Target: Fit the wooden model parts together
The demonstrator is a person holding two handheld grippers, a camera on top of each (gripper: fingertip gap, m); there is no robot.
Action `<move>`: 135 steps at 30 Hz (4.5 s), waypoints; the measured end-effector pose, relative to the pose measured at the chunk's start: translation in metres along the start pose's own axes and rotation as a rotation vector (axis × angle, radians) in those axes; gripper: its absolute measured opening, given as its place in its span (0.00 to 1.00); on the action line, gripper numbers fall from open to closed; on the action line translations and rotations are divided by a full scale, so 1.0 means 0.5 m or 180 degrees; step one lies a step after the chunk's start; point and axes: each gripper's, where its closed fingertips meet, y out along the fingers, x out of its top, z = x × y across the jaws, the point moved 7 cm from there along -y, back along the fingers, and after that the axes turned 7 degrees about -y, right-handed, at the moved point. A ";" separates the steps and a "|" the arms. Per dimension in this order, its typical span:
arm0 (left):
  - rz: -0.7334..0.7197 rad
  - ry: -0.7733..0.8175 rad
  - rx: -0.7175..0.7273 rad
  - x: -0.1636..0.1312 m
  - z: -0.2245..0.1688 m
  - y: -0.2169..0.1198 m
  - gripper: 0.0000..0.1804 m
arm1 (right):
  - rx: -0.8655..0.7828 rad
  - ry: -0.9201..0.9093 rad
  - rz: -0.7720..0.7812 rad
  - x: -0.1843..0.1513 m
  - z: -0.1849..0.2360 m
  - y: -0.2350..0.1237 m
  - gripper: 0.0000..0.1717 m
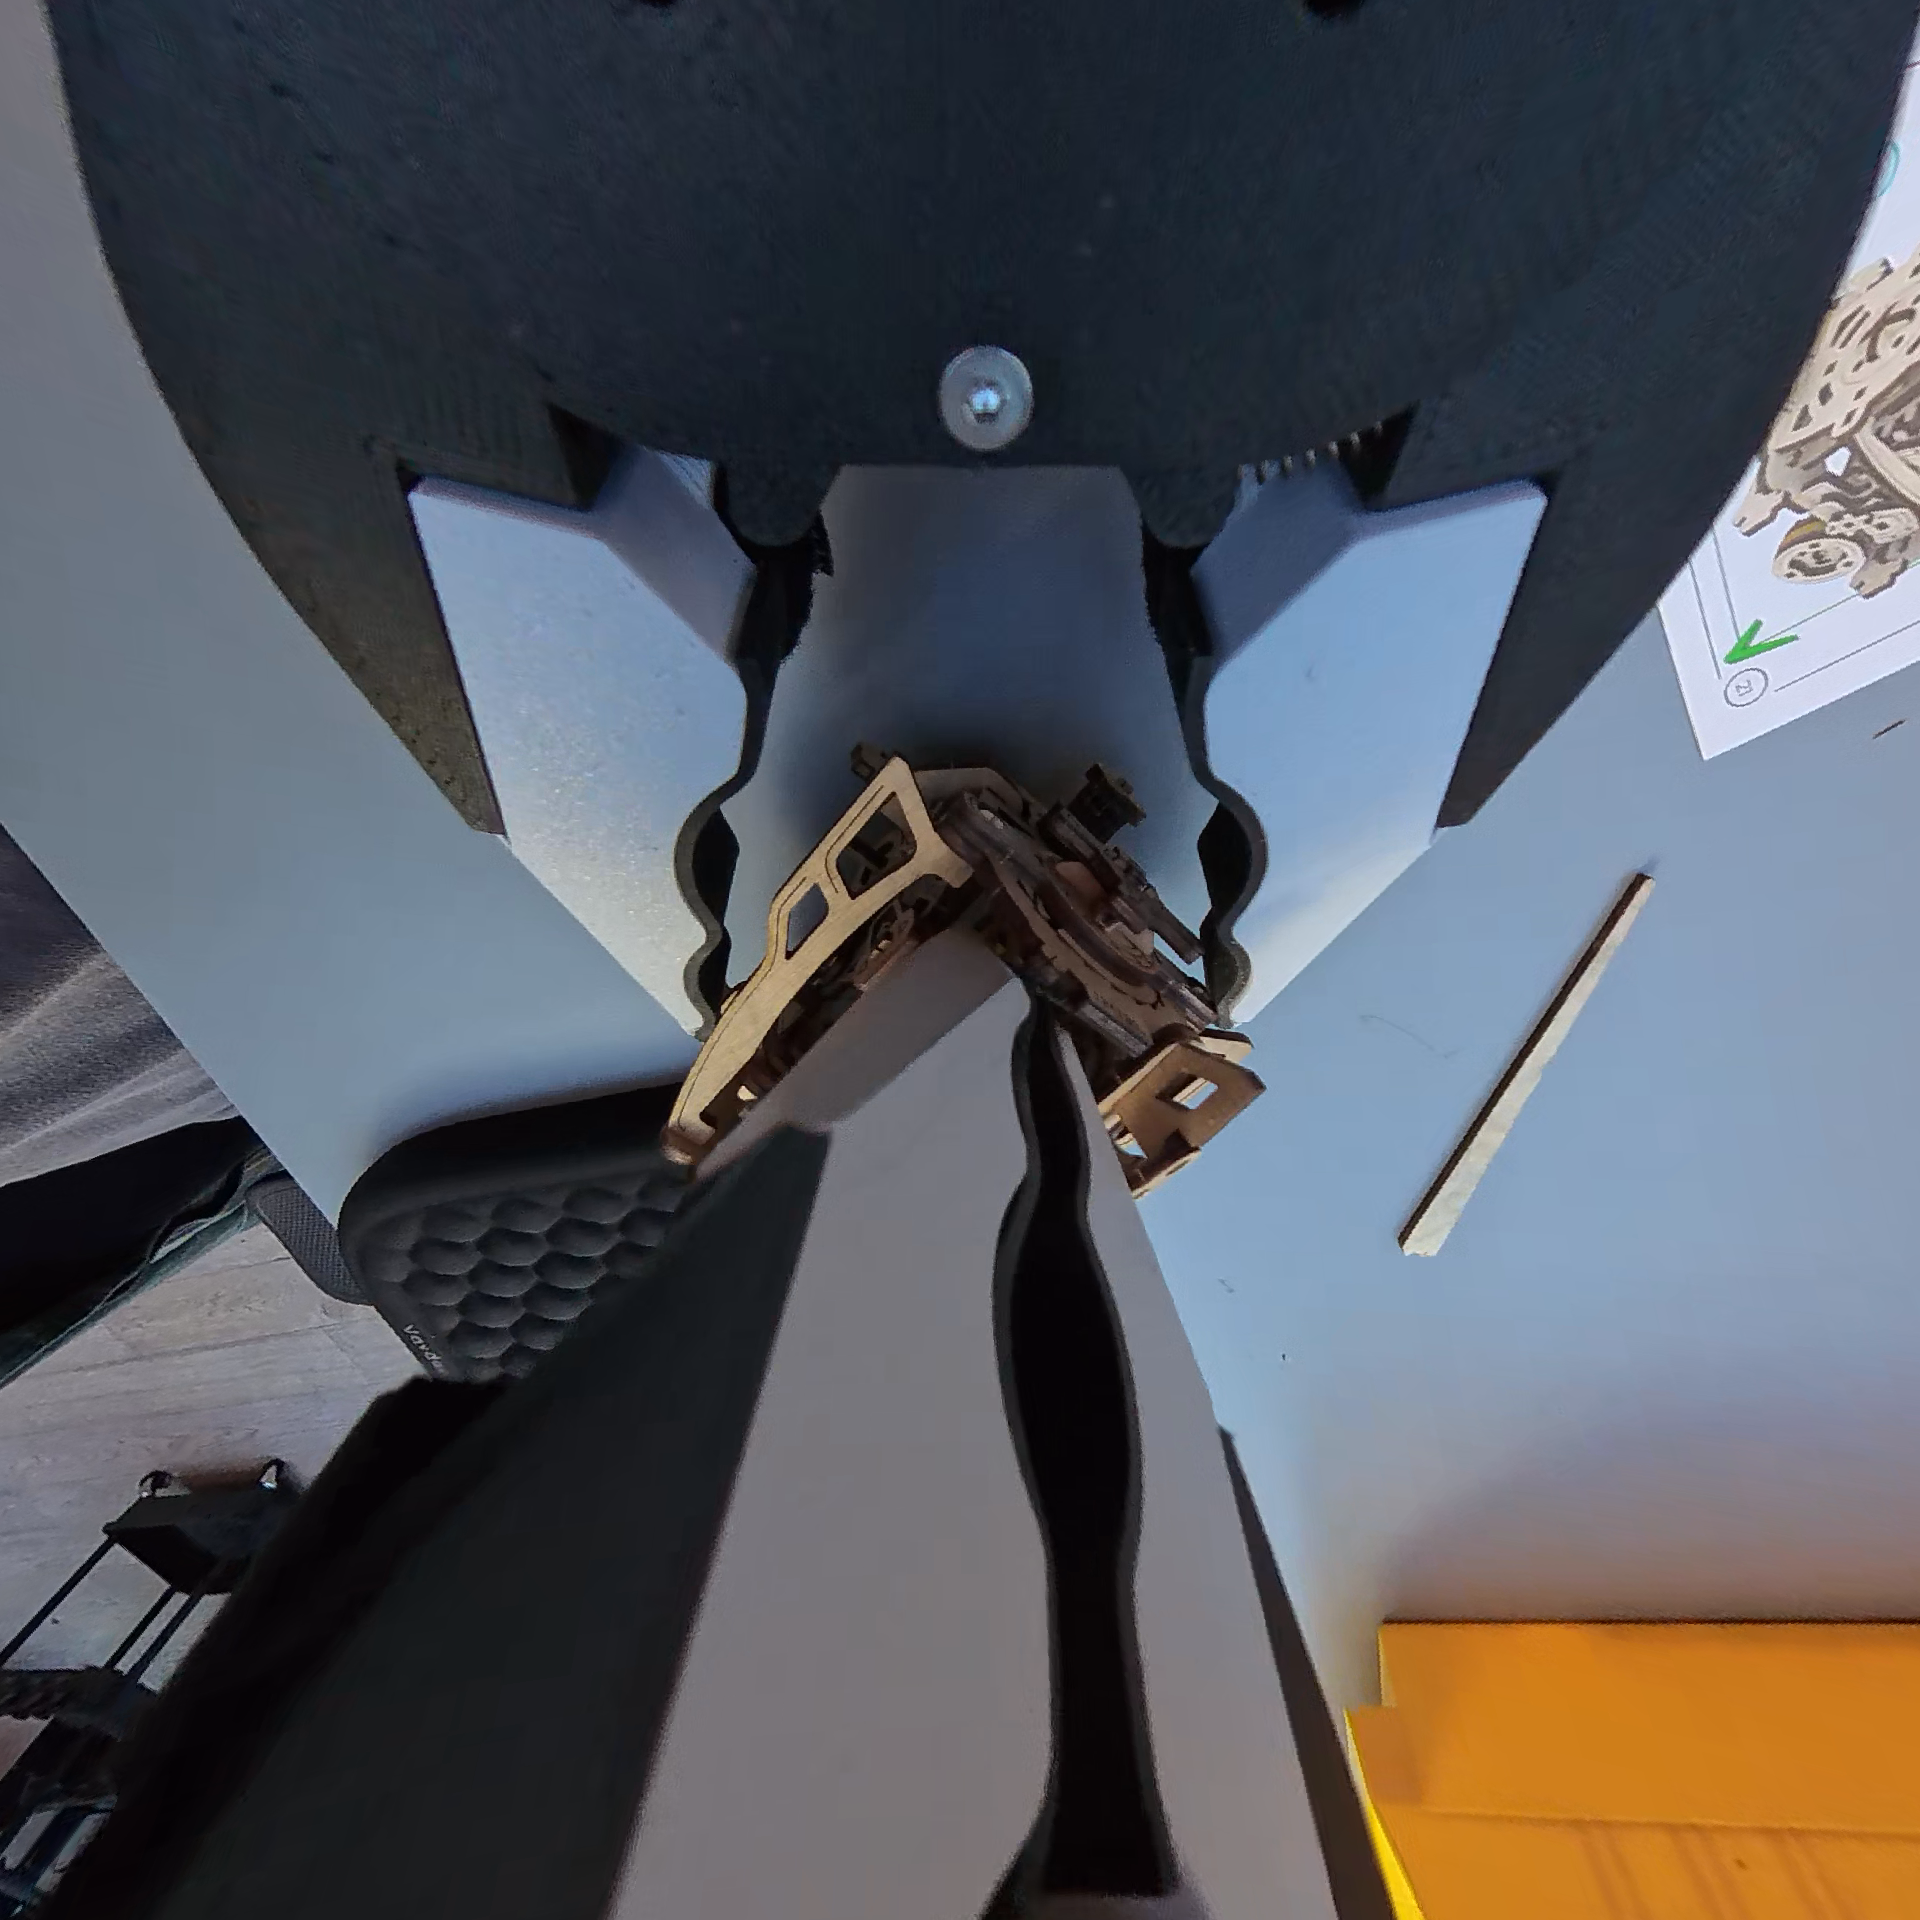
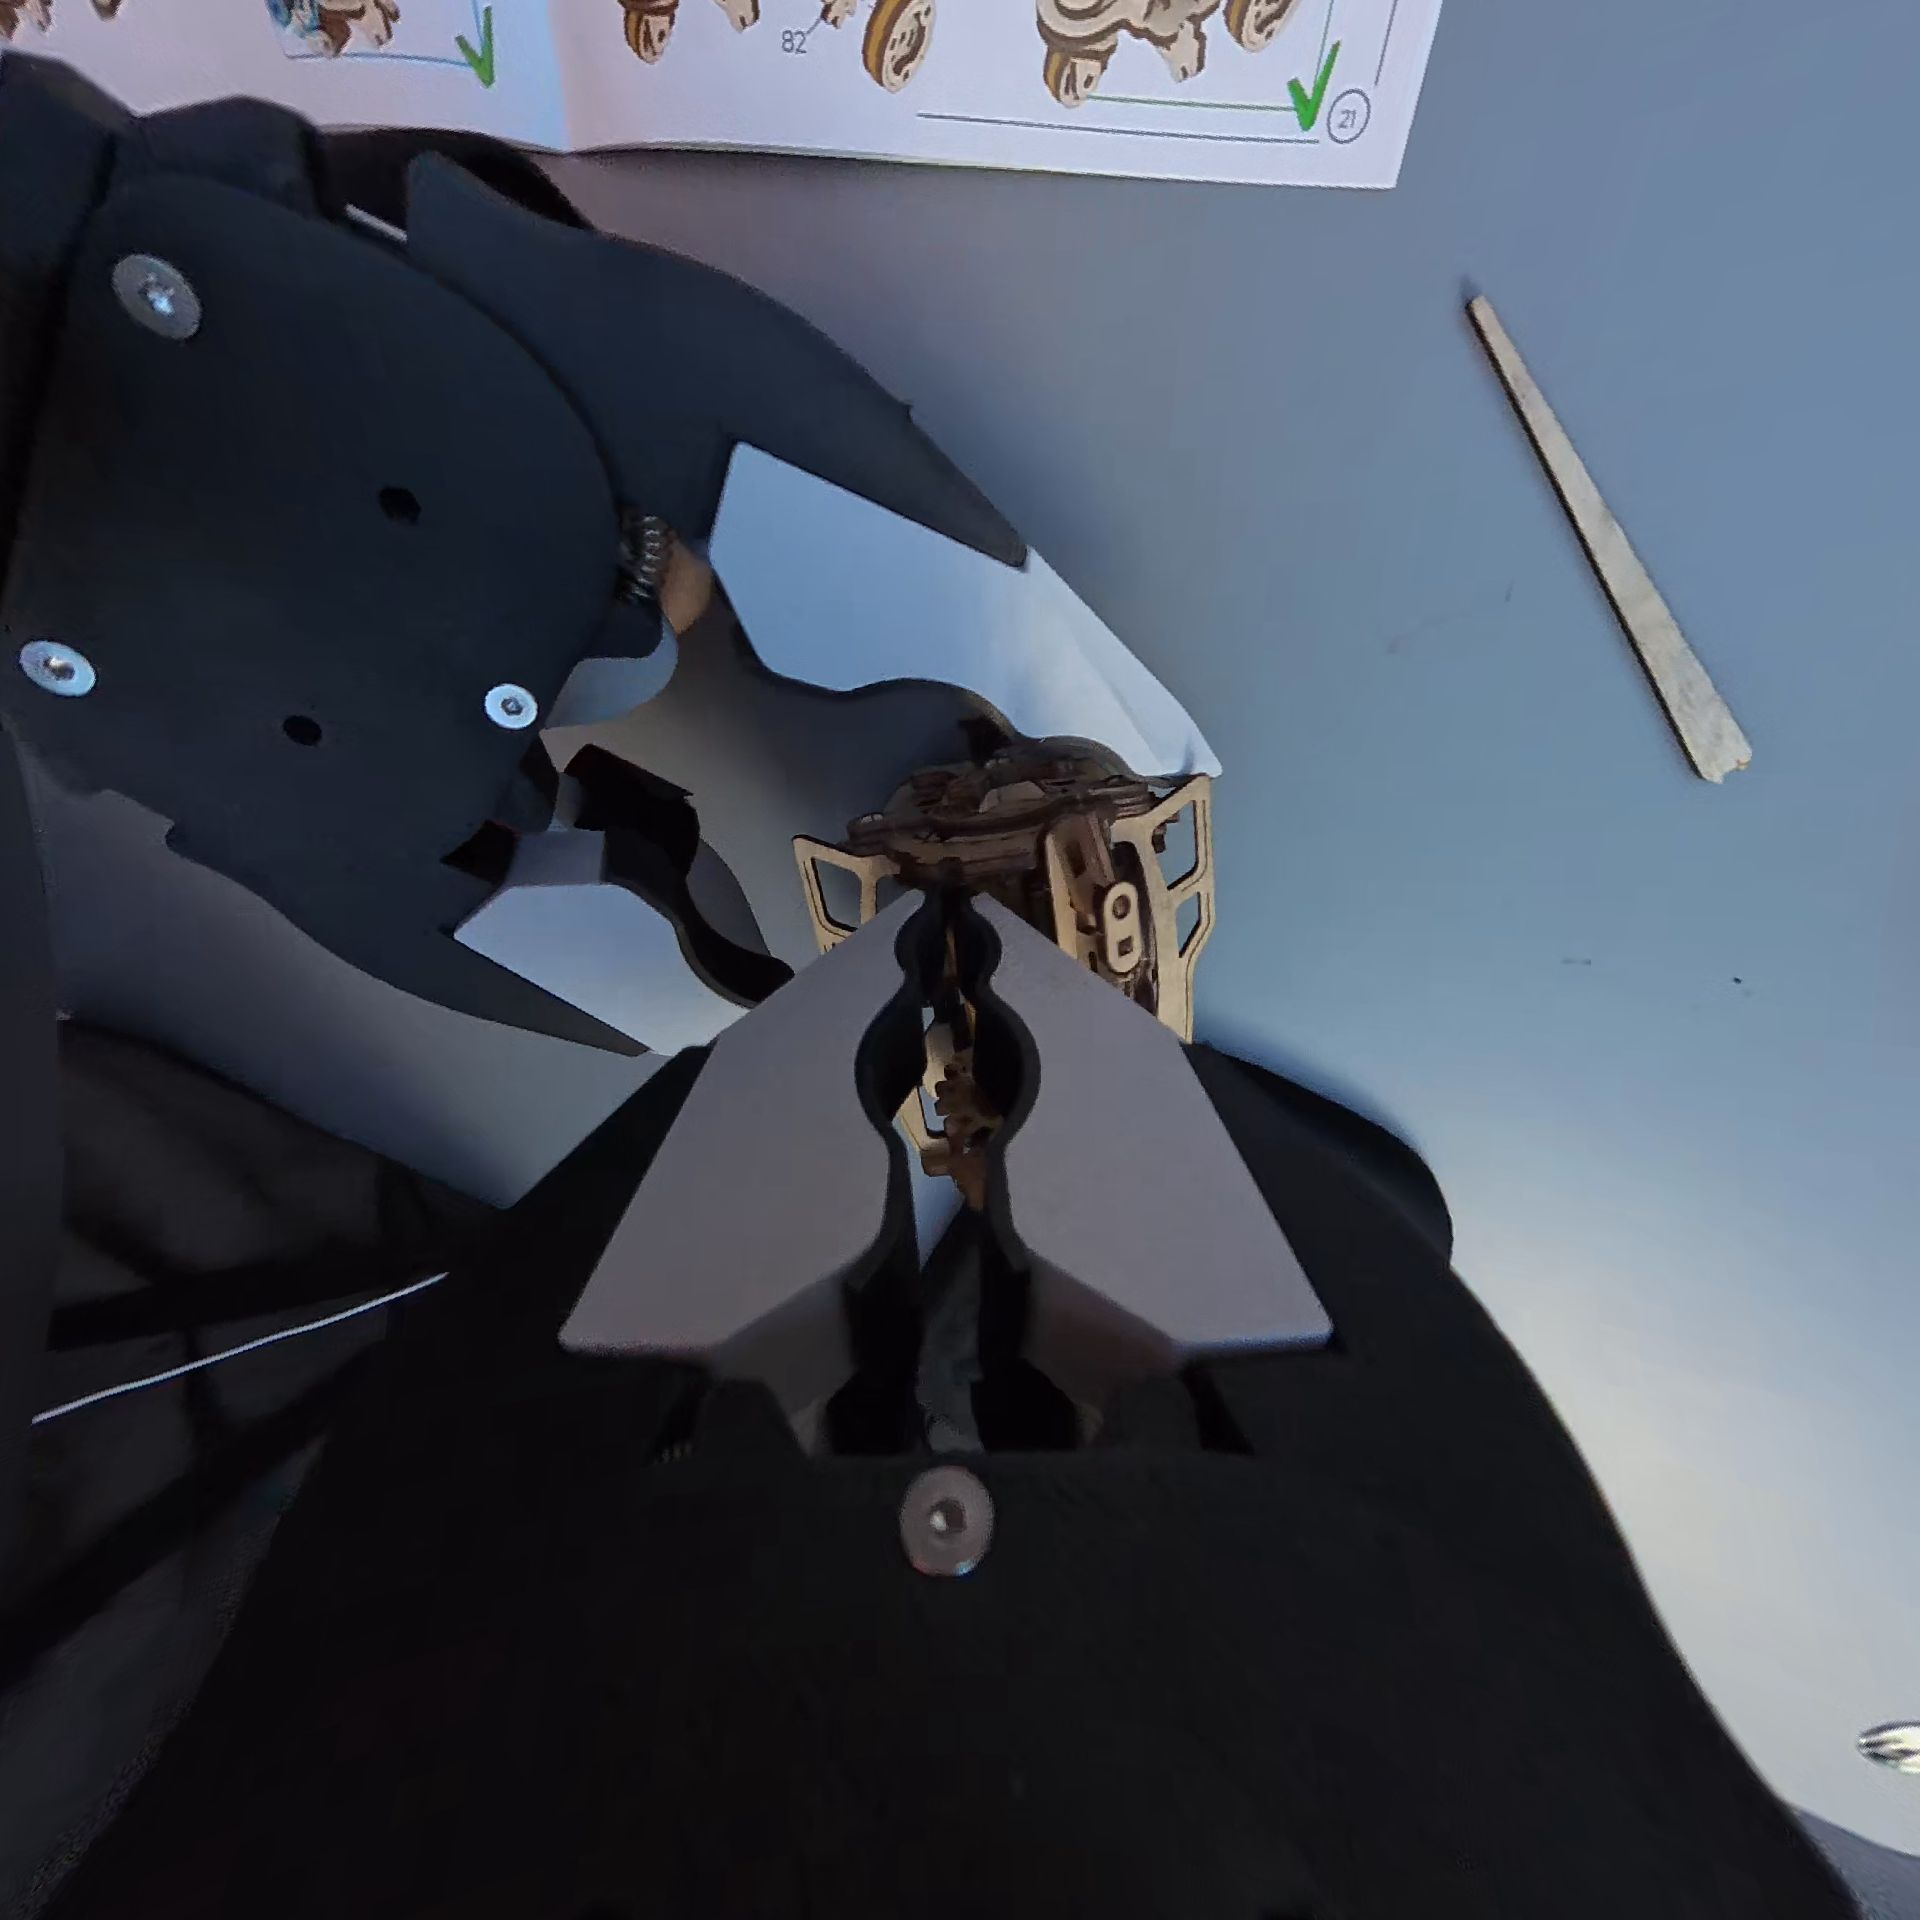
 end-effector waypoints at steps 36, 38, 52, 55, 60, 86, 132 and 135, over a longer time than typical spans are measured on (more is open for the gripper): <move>0.0024 -0.0020 -0.0006 -0.002 0.005 0.000 0.50 | 0.0132 -0.0592 -0.0573 -0.022 0.013 -0.004 0.00; 0.0021 -0.0050 -0.0026 -0.002 0.007 -0.001 0.50 | 0.0167 -0.0639 -0.0754 -0.033 0.008 -0.008 0.00; 0.0038 -0.0124 -0.0105 -0.001 0.010 -0.001 0.50 | -0.0011 -0.1496 -0.1921 -0.084 0.006 -0.008 0.00; 0.0033 -0.0122 -0.0095 -0.001 0.013 -0.002 0.50 | -0.0002 -0.1464 -0.2053 -0.087 -0.003 -0.007 0.00; 0.0042 -0.0107 -0.0115 -0.002 0.019 -0.005 0.50 | 0.0075 -0.1344 -0.2192 -0.083 -0.011 -0.008 0.00; 0.0070 -0.0138 -0.0112 -0.003 0.029 -0.007 0.48 | -0.0146 -0.1606 -0.2013 -0.056 -0.007 -0.009 0.00; 0.0047 -0.0124 -0.0109 0.010 0.067 -0.093 0.52 | 0.0579 -0.1409 -0.2215 -0.026 -0.013 -0.006 0.00; 0.0085 -0.0127 -0.0170 0.007 0.072 -0.121 0.49 | 0.0576 -0.1432 -0.2222 -0.017 -0.015 -0.002 0.00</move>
